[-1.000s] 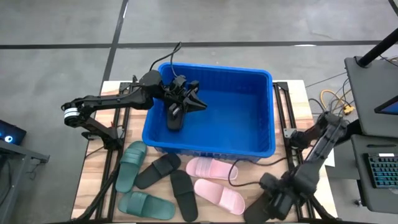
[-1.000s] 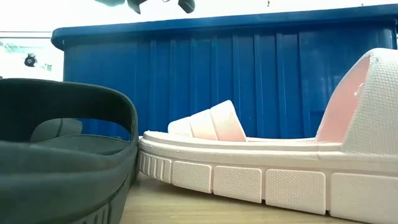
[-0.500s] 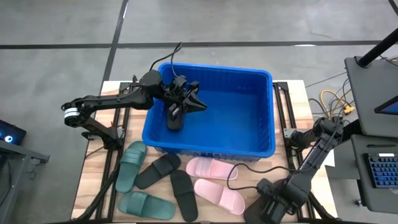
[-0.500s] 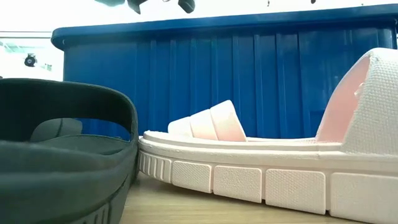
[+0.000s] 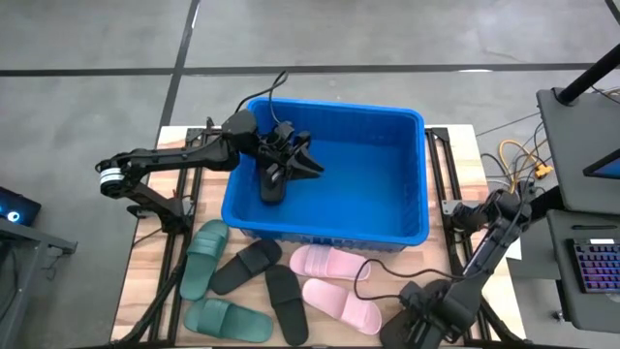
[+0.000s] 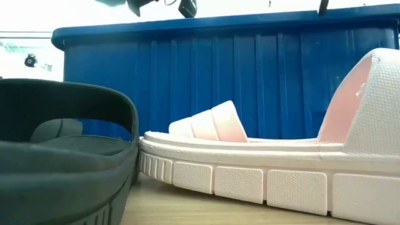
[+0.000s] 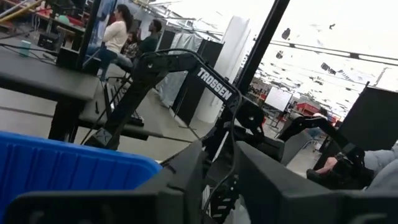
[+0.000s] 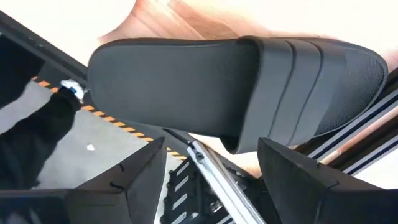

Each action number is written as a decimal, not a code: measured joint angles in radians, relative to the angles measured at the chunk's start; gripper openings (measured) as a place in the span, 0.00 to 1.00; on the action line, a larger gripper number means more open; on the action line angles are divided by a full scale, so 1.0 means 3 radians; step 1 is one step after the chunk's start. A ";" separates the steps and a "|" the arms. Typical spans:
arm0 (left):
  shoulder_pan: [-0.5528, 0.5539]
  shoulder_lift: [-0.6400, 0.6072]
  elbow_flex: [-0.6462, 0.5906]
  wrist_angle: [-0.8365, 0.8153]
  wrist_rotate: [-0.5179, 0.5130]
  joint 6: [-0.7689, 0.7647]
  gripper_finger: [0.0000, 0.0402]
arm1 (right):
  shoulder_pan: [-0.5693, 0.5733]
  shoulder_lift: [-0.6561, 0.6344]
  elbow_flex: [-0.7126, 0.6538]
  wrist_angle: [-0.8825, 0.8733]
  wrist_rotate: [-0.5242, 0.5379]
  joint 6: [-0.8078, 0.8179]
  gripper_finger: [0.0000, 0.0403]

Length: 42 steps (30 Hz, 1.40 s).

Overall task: Pick and place slides into bin
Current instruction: Put the Bottom right black slide into the blue bin

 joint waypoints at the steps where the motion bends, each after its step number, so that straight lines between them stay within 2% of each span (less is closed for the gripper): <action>1: 0.0000 0.0000 0.0000 0.0003 0.0004 0.0003 0.26 | 0.0011 0.0027 -0.0003 -0.0007 -0.0001 -0.0028 0.60; 6: 0.0000 0.0000 0.0000 0.0002 0.0006 -0.0018 0.39 | 0.0042 0.0205 -0.0006 -0.0097 -0.0068 -0.0077 0.60; 11: 0.0000 0.0000 0.0000 0.0002 0.0007 -0.0020 0.44 | 0.0052 0.0347 -0.0010 -0.0193 -0.0233 -0.0074 0.60; 26: 0.0000 0.0000 0.0000 -0.0015 0.0010 -0.0021 0.45 | 0.0060 0.0755 -0.0011 -0.0362 -0.0304 -0.0252 0.60; 34: 0.0000 0.0000 0.0000 -0.0016 0.0012 -0.0021 0.45 | 0.0061 0.0783 -0.0010 -0.0468 -0.0311 -0.0224 0.60; 42: 0.0000 0.0000 0.0000 -0.0017 0.0011 -0.0021 0.45 | 0.0061 0.0781 -0.0006 -0.0501 -0.0377 -0.0264 0.54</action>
